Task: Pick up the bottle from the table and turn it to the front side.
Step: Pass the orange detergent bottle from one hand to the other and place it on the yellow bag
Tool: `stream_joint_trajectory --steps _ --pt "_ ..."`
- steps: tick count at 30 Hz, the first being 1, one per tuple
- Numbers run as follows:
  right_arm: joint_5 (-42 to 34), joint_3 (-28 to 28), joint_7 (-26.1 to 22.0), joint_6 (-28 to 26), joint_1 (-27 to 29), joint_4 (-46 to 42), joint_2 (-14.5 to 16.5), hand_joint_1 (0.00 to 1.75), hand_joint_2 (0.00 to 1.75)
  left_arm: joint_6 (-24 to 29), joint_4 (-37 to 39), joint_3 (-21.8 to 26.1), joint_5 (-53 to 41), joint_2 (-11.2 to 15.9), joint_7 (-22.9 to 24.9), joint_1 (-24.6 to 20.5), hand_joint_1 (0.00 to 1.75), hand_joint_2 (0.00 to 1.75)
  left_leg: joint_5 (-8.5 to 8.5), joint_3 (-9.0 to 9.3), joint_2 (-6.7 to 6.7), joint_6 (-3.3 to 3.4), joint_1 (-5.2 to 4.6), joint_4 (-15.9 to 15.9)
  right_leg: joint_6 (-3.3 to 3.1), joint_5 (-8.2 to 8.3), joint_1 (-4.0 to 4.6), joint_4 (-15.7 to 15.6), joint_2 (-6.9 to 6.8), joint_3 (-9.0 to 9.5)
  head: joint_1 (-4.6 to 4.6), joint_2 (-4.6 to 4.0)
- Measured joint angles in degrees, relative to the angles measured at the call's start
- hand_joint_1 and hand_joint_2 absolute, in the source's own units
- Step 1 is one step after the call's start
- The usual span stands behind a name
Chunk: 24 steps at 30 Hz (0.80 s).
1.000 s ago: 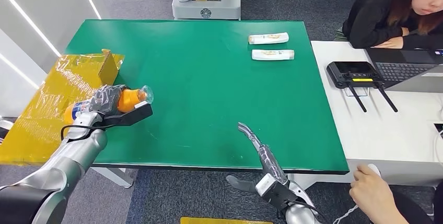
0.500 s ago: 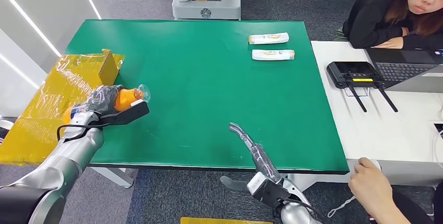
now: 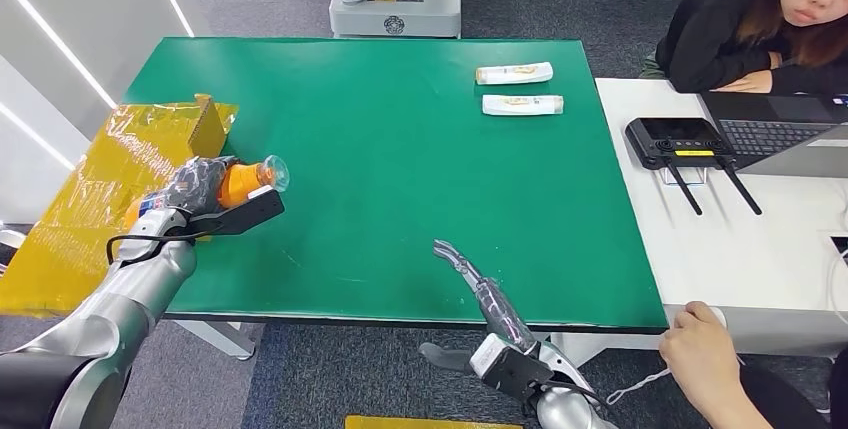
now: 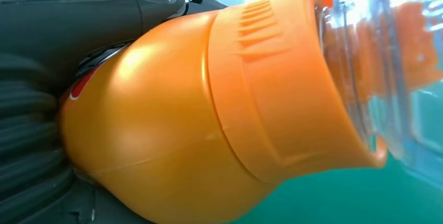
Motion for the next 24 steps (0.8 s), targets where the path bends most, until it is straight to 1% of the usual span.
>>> stream_joint_trajectory --steps 3,8,10,17,24 --pt "-0.14 0.14 0.04 -0.1 -0.17 0.19 -0.09 0.0 1.75 0.79 0.03 0.08 0.06 0.02 -0.6 0.05 1.75 1.75 0.0 0.0 0.0 0.0 0.0 0.0 0.0 0.0 0.0 0.0 0.0 0.0 0.01 0.0" --pt "-0.36 0.55 -0.05 -0.6 -0.39 0.81 -0.27 0.0 1.75 7.27 0.06 0.09 -2.79 0.37 -1.72 0.43 1.75 1.75 0.0 0.0 0.0 0.0 0.0 0.0 0.0 0.0 0.0 0.0 0.0 0.0 0.01 0.0" --pt "-0.23 0.81 -0.08 -0.87 -0.42 1.08 -0.32 0.0 1.75 8.63 0.1 0.07 -3.81 0.55 -1.76 0.52 1.75 1.75 0.0 0.0 0.0 0.0 0.0 0.0 0.0 0.0 0.0 0.0 0.0 0.0 0.01 0.0" --pt "0.61 1.38 0.51 -1.32 -0.51 1.44 -0.55 0.0 1.75 7.93 0.41 0.01 -4.45 0.61 -1.19 0.63 1.75 1.75 0.0 0.0 0.01 0.0 0.0 0.0 0.0 0.0 0.0 0.0 0.01 0.0 0.01 0.0" --pt "1.47 1.5 1.59 -1.34 -0.16 0.85 -0.85 0.0 1.75 9.63 0.42 -1.62 -8.06 1.02 -0.18 1.05 1.75 1.75 0.0 0.0 0.0 0.0 0.0 0.0 0.0 0.0 0.0 -0.01 0.01 0.0 0.01 0.0"
